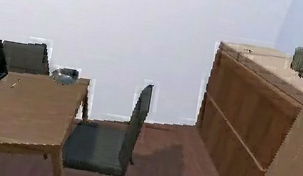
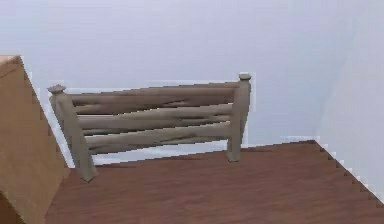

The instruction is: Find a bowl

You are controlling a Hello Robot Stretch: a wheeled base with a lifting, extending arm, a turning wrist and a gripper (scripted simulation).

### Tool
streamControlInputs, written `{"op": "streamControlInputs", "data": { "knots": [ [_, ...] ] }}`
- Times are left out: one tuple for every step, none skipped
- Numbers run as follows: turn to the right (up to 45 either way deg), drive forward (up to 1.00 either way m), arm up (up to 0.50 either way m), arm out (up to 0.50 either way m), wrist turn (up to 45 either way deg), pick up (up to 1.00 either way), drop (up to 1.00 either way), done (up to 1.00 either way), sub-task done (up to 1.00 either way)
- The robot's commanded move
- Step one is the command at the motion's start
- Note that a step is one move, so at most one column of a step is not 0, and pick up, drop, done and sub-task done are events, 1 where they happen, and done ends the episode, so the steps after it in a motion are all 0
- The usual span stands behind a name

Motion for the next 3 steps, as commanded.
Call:
{"op": "streamControlInputs", "data": {
  "knots": [
    [0.0, 0.5, 0.0, 0.0, 0.0, 0.0, 0.0, 0.0, 0.0],
    [-33.0, 0.0, 0.0, 0.0, 0.0, 0.0, 0.0, 0.0, 0.0],
    [0.0, 0.0, 0.0, 0.0, 0.0, 0.0, 0.0, 1.0, 0.0]
  ]
}}
